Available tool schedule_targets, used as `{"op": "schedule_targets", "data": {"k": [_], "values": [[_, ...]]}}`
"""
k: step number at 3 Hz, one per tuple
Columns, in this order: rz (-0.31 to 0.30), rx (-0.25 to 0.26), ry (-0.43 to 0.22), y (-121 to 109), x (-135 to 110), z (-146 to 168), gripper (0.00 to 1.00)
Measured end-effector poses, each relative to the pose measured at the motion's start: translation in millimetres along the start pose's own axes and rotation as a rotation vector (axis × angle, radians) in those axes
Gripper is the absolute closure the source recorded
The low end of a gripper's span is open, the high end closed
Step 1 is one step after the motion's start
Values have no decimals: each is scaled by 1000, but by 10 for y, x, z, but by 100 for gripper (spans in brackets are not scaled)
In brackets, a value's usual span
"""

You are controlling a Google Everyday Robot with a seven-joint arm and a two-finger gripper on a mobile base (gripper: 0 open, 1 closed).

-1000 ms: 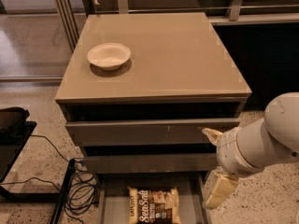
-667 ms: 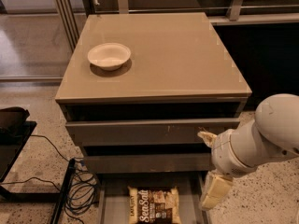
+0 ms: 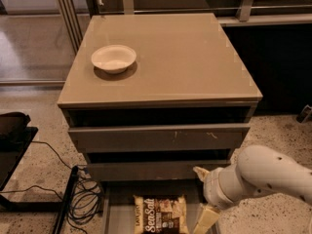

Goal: Pick brown chip bag from bottom drawer and place on counter

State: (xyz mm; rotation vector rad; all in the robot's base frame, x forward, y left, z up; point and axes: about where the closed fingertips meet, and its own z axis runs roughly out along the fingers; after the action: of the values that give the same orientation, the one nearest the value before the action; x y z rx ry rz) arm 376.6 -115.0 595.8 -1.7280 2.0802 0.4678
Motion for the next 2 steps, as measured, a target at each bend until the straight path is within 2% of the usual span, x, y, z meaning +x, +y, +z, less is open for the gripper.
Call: {"op": "schedule_targets", "data": {"k": [1,2], "values": [[18,17,-64,83,280,561,0],[53,42,-98,107,553,1000,0]]}}
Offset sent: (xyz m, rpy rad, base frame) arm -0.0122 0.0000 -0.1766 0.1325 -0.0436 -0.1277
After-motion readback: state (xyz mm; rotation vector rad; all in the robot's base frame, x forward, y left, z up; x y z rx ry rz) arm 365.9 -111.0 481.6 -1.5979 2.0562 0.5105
